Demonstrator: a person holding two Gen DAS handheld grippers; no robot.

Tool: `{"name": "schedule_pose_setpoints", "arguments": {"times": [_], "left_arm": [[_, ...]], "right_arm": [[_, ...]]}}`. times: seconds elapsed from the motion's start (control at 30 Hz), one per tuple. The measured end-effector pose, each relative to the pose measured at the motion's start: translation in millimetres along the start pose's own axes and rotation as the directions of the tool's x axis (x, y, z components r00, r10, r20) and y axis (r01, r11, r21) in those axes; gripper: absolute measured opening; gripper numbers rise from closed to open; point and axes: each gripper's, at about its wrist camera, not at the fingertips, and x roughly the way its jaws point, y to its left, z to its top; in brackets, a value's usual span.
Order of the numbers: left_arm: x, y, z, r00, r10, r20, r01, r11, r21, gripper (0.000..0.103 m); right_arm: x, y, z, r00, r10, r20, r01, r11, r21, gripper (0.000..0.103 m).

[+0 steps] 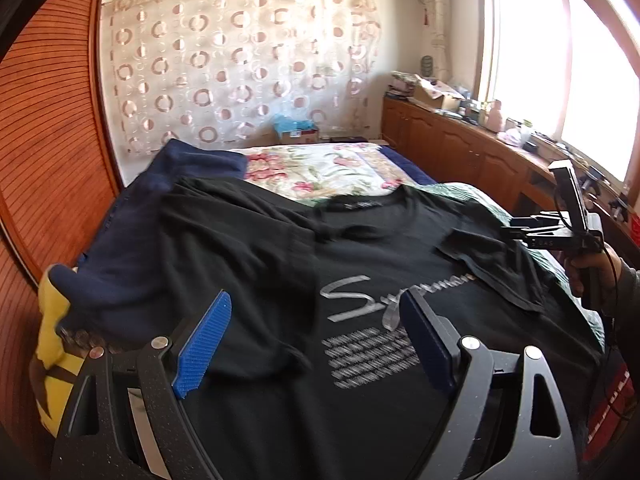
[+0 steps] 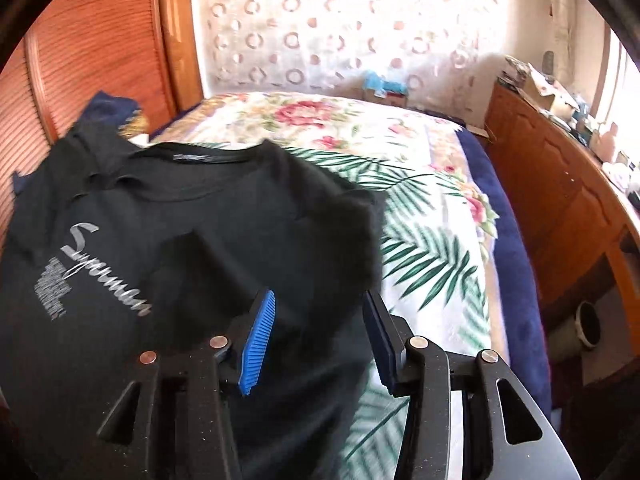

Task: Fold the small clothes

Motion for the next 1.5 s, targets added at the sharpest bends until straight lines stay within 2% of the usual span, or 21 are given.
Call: {"name": "schedule_pose_setpoints", "arguments": {"times": [0.17,0.4,0.73,0.8,0.9,1.0,1.23,1.4,1.5], "left_arm": [[11,24,17,0.999,0.043,-0.007,-0.043,0.999,-0.012,0.087],[33,52,40,0.995,0.093,-0.038,-0.094,0.995,-0.021,0.087],[71,92,67,0.988,0.116,-0.099,-0.120,0.992,-0.039,0.086],[83,97,74,0.987,0.106,-0.117,-0.111,0.993,-0.031,0.074],[97,105,85,0.985,0.092,-0.146,-0.097,0.995,-0.028,0.061],[107,113,92,0.979,0.118,-0.167,-0.123,0.992,-0.017,0.059],[122,128,97,0.972,0.105,-0.212,-0.114,0.993,-0.032,0.059],[126,126,95,0.973,0.059,-0.223,-0.068,0.997,-0.032,0.035],[128,124,98,0.973,0.068,-0.221,-0.076,0.997,-0.027,0.035]], "right_arm": [[21,-15,19,1.000,0.009,-0.016,-0.008,0.999,0.050,0.048],[54,-23,42,0.999,0.021,-0.040,-0.019,0.999,0.050,0.048],[56,-16,35,1.000,0.007,-0.023,-0.006,1.000,0.022,0.048],[54,-16,33,1.000,0.006,-0.023,-0.005,1.000,0.021,0.048],[54,-18,33,1.000,-0.001,-0.023,0.001,1.000,0.012,0.048],[54,-21,34,1.000,0.006,-0.023,-0.006,1.000,0.014,0.048],[53,-23,35,1.000,0.004,-0.022,-0.004,1.000,0.008,0.048],[53,-23,35,1.000,0.004,-0.022,-0.004,1.000,0.008,0.048],[53,-23,35,1.000,0.004,-0.021,-0.004,1.000,0.007,0.048]]}}
